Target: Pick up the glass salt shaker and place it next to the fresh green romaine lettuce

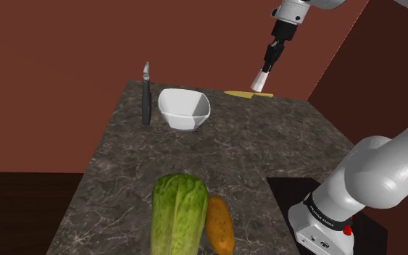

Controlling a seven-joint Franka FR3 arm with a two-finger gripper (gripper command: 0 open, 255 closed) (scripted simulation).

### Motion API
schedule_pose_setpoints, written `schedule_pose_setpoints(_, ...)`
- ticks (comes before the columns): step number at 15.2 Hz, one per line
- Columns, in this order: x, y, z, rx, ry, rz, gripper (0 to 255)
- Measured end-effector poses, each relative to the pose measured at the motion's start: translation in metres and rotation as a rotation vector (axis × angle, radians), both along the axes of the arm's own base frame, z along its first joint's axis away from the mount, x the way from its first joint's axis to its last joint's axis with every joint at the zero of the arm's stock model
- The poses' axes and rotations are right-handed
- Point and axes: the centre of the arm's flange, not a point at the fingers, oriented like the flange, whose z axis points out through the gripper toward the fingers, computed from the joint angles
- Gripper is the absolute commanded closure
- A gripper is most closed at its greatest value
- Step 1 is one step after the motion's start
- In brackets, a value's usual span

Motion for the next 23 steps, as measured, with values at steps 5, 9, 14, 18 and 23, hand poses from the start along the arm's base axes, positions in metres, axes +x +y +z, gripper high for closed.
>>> schedule_pose_setpoints(5, -0.003, 0.066, -0.001, 0.0, 0.0, 0.001, 255)
schedule_pose_setpoints(9, -0.01, 0.119, 0.004, -0.001, 0.0, 0.001, 255)
schedule_pose_setpoints(14, -0.012, 0.189, 0.003, 0.0, 0.0, 0.001, 255)
schedule_pose_setpoints(18, -0.013, 0.238, 0.003, -0.001, 0.0, 0.0, 255)
schedule_pose_setpoints(23, -0.019, 0.303, 0.005, -0.001, 0.0, 0.0, 255)
